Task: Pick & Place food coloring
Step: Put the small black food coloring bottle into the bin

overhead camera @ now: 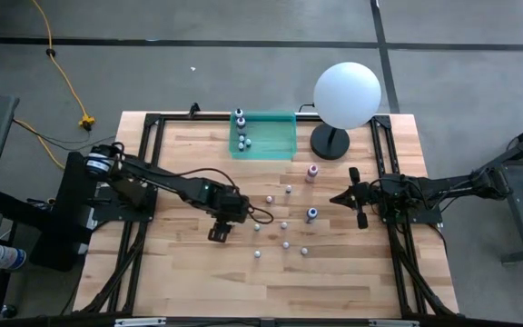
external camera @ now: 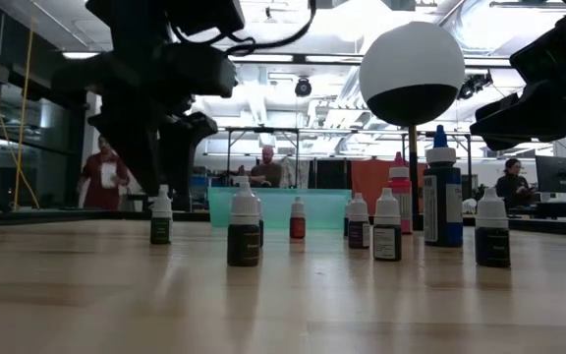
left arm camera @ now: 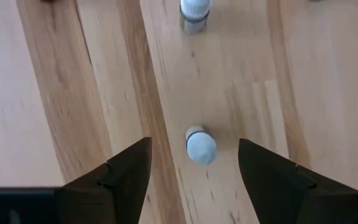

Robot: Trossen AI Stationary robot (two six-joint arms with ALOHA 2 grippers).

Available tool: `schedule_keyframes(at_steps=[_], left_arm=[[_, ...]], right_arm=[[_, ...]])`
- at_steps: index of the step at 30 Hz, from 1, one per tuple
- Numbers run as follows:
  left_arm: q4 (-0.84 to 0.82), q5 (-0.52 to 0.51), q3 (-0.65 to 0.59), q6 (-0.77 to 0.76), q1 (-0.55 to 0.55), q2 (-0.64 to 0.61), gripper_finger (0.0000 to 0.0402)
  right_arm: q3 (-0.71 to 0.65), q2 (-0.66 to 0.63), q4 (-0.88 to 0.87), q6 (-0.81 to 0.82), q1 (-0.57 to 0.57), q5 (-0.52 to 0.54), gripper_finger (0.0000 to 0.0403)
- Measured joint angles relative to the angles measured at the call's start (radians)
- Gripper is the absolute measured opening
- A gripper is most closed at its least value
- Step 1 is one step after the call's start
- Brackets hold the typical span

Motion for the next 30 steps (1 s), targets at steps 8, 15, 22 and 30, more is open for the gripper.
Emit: schedule_keyframes(at_steps=[8, 15, 22, 30], left_arm=[[0.000, 0.021, 0.003, 0.001, 0.000, 0.033, 0.0232], [0.000, 0.021, 0.003, -0.007, 0.000, 0.033, 0.0197], [0.001, 0.023, 0.003, -0.029, 0.000, 0.033, 0.0133], [0.007, 0.023, 0.003, -0.031, 0.000, 0.033, 0.0111]], right_arm=[[0.000, 0.000, 0.000, 0.000, 0.000, 0.000, 0.0000], [0.000, 0.000, 0.002, 0.000, 0.000, 0.000, 0.0000], [0.000, 0.000, 0.002, 0.000, 0.000, 0.000, 0.0000], [0.000, 0.000, 0.002, 0.000, 0.000, 0.000, 0.0000]])
